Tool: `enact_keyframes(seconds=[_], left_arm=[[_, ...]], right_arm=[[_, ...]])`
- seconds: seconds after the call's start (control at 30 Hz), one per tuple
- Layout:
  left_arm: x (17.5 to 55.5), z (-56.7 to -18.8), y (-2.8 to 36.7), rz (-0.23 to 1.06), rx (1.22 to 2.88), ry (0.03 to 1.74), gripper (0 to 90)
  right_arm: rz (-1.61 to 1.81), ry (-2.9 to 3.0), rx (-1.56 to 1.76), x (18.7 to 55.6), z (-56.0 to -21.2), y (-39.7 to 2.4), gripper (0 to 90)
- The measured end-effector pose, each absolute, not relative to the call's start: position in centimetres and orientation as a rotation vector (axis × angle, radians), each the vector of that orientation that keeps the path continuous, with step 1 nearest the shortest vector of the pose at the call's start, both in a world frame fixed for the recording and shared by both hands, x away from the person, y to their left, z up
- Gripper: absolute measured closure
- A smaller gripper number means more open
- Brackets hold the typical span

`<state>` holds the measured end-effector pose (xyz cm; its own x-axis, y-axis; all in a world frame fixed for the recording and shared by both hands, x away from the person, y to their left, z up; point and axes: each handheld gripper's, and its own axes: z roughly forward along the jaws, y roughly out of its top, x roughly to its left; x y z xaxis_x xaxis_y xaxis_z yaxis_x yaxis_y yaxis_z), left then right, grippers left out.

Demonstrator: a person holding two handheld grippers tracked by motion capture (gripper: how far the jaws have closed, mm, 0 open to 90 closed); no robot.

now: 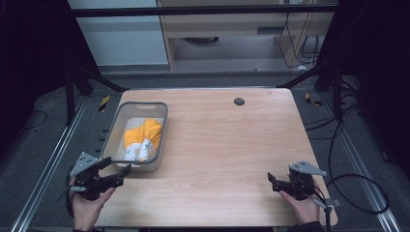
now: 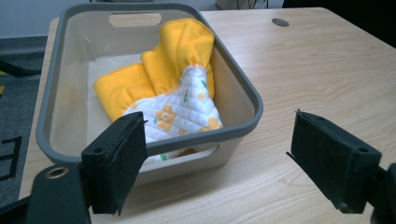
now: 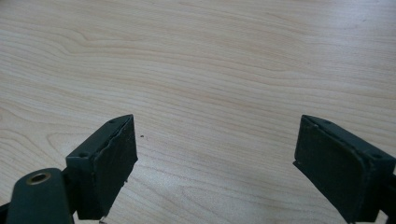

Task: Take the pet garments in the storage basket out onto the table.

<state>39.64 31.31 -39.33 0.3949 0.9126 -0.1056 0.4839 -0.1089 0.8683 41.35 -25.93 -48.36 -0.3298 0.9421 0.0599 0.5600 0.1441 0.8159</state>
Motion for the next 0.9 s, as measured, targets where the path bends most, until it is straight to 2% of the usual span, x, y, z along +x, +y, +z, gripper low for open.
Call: enact_keyframes(seconds=[0.9], left_arm=[[43.2, -36.8, 30.4, 0.619, 1.771, 1.196, 17.4]], right_arm=[[1.053, 1.958, 1.430, 41.4, -48.5, -25.9, 12.9]])
